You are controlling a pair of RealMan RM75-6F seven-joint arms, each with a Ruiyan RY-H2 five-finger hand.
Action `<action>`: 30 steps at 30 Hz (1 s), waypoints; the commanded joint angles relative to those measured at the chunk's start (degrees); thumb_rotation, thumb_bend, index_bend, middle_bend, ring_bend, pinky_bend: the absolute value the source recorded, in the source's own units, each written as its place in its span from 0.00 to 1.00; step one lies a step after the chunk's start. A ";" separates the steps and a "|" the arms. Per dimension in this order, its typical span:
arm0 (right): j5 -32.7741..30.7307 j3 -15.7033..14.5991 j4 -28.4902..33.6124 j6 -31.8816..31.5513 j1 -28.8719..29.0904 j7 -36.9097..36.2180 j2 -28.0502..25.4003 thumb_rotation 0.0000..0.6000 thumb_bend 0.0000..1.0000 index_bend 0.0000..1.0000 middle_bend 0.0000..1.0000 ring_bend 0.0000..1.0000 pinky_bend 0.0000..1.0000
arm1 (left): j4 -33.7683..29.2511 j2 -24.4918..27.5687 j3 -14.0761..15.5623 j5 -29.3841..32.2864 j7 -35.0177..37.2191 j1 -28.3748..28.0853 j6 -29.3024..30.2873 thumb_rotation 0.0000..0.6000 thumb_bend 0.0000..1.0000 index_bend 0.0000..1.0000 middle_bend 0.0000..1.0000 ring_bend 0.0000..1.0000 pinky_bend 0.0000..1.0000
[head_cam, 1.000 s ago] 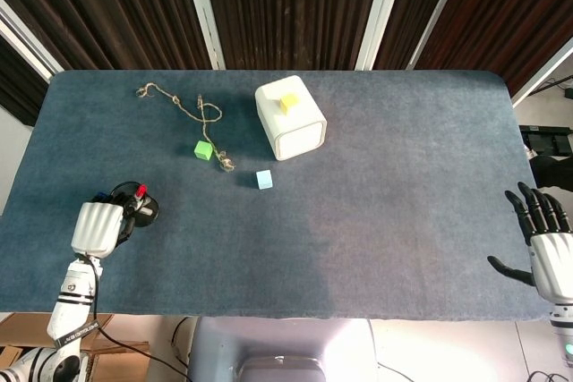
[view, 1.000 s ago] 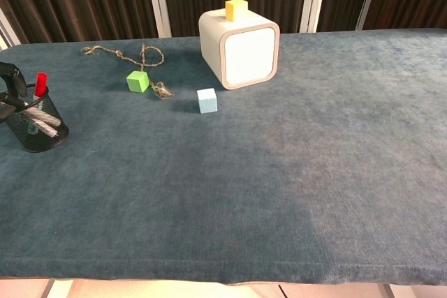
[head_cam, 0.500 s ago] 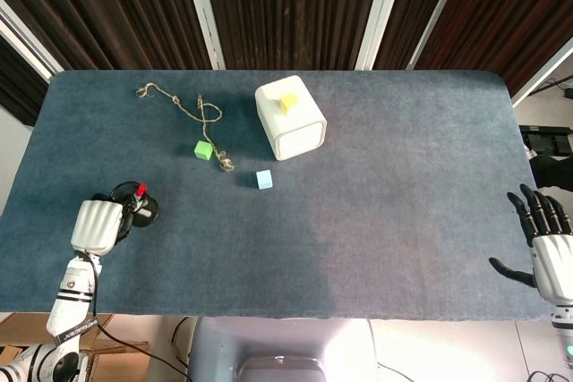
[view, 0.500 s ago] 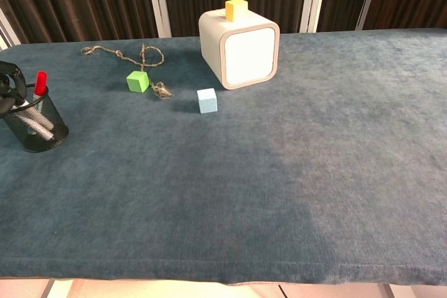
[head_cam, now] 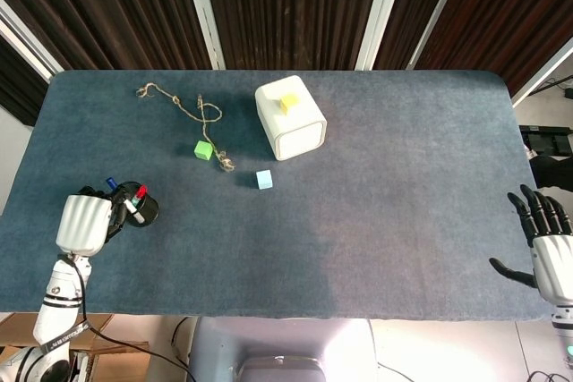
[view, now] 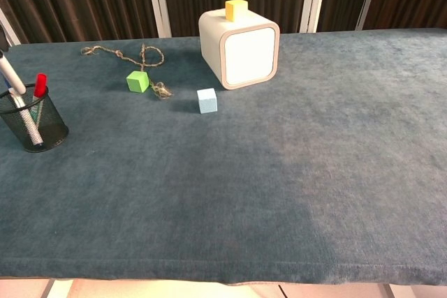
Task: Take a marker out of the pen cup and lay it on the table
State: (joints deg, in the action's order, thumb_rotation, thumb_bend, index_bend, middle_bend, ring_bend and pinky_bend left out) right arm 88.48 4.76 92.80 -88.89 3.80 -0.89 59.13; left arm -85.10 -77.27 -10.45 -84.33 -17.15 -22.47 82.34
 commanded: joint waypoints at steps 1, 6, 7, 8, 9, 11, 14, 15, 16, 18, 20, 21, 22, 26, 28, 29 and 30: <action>0.09 0.04 0.12 -0.02 0.06 0.11 -0.01 1.00 0.05 0.00 0.10 0.00 0.19 | -3.47 0.99 -0.99 -3.34 -0.67 -0.97 1.83 1.00 0.55 0.67 0.77 0.74 0.59; 0.24 0.10 0.41 0.28 0.33 0.39 -0.12 1.00 0.05 0.00 0.10 0.00 0.19 | -4.16 -2.72 -2.60 -4.81 -4.55 -6.81 -3.15 1.00 0.55 0.67 0.77 0.73 0.60; 0.24 0.12 0.44 0.33 0.37 0.42 -0.15 1.00 0.05 0.00 0.10 0.00 0.19 | -3.55 -4.03 -3.02 -4.58 -5.09 -8.01 -4.22 1.00 0.55 0.68 0.77 0.73 0.60; 0.24 0.11 0.46 0.40 0.40 0.44 -0.18 1.00 0.05 0.00 0.10 0.00 0.19 | -2.24 -5.93 -3.54 -4.34 -5.76 -9.66 -5.62 1.00 0.55 0.68 0.77 0.73 0.60; 0.24 0.10 0.47 0.42 0.40 0.43 -0.21 1.00 0.05 0.00 0.10 0.00 0.19 | -0.91 -7.50 -3.93 -4.00 -6.35 -10.84 -6.57 1.00 0.55 0.68 0.77 0.73 0.60; 0.10 0.04 0.42 0.46 0.30 0.34 -0.29 1.00 0.05 0.00 0.10 0.00 0.19 | 3.08 -11.21 -4.44 -3.14 -8.39 -13.42 -8.87 1.00 0.55 0.67 0.77 0.73 0.59; -0.13 -0.02 0.26 0.31 0.05 0.10 -0.41 1.00 0.05 0.00 0.10 0.00 0.19 | 8.63 -15.72 -4.44 -1.25 -11.89 -16.21 -12.28 1.00 0.55 0.67 0.77 0.73 0.59; -0.21 -0.04 0.20 0.25 -0.04 0.04 -0.44 1.00 0.05 0.00 0.10 0.00 0.19 | 10.20 -16.95 -4.37 -0.75 -12.78 -16.86 -13.05 1.00 0.55 0.67 0.77 0.72 0.59; -0.28 -0.06 0.16 0.20 -0.12 -0.01 -0.45 1.00 0.05 0.00 0.10 0.00 0.19 | 11.72 -18.06 -4.30 -0.23 -13.74 -17.44 -13.76 1.00 0.55 0.66 0.76 0.71 0.59; -0.38 -0.10 0.06 0.08 -0.27 -0.17 -0.46 1.00 0.05 0.00 0.10 0.00 0.19 | 14.68 -20.33 -4.11 1.29 -15.89 -18.41 -15.32 1.00 0.55 0.66 0.76 0.70 0.57; -0.33 -0.13 -0.08 -0.09 -0.39 -0.27 -0.39 1.00 0.05 0.00 0.10 0.00 0.19 | 17.13 -22.14 -3.88 2.58 -18.18 -19.26 -16.67 1.00 0.55 0.66 0.76 0.70 0.55; -0.32 -0.14 -0.15 -0.10 -0.41 -0.31 -0.34 1.00 0.05 0.00 0.10 0.00 0.19 | 18.02 -22.74 -3.76 3.16 -19.71 -19.58 -17.25 1.00 0.55 0.65 0.75 0.69 0.54; -0.33 -0.15 -0.21 -0.07 -0.40 -0.34 -0.31 1.00 0.05 0.00 0.10 0.00 0.19 | 18.73 -23.21 -3.60 3.57 -21.21 -19.92 -17.71 1.00 0.54 0.64 0.74 0.68 0.53; -0.40 -0.16 -0.28 0.27 -0.27 -0.33 -0.29 1.00 0.05 0.00 0.10 0.00 0.19 | 18.04 -24.86 -3.69 7.04 -26.08 -20.12 -18.93 1.00 0.41 0.41 0.58 0.53 0.42; -0.44 -0.13 -0.26 0.30 -0.26 -0.30 -0.31 1.00 0.05 0.00 0.10 0.00 0.19 | 15.09 -24.35 -3.96 9.28 -26.62 -19.81 -20.01 1.00 0.34 0.17 0.40 0.38 0.32; -0.52 -0.08 -0.20 0.30 -0.26 -0.30 -0.34 1.00 0.05 0.00 0.10 0.00 0.19 | 12.47 -23.63 -4.24 10.86 -26.70 -19.52 -20.64 1.00 0.32 0.05 0.30 0.29 0.26; -0.59 -0.04 -0.16 0.29 -0.28 -0.28 -0.37 1.00 0.05 0.00 0.10 0.00 0.19 | 10.30 -22.91 -4.44 11.90 -26.50 -19.30 -21.04 1.00 0.31 0.03 0.26 0.26 0.24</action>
State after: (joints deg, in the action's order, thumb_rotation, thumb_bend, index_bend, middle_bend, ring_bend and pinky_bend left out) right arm 87.89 4.71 92.64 -88.60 3.53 -1.18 58.76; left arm -69.51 -101.11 -14.36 -75.99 -42.99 -42.08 63.13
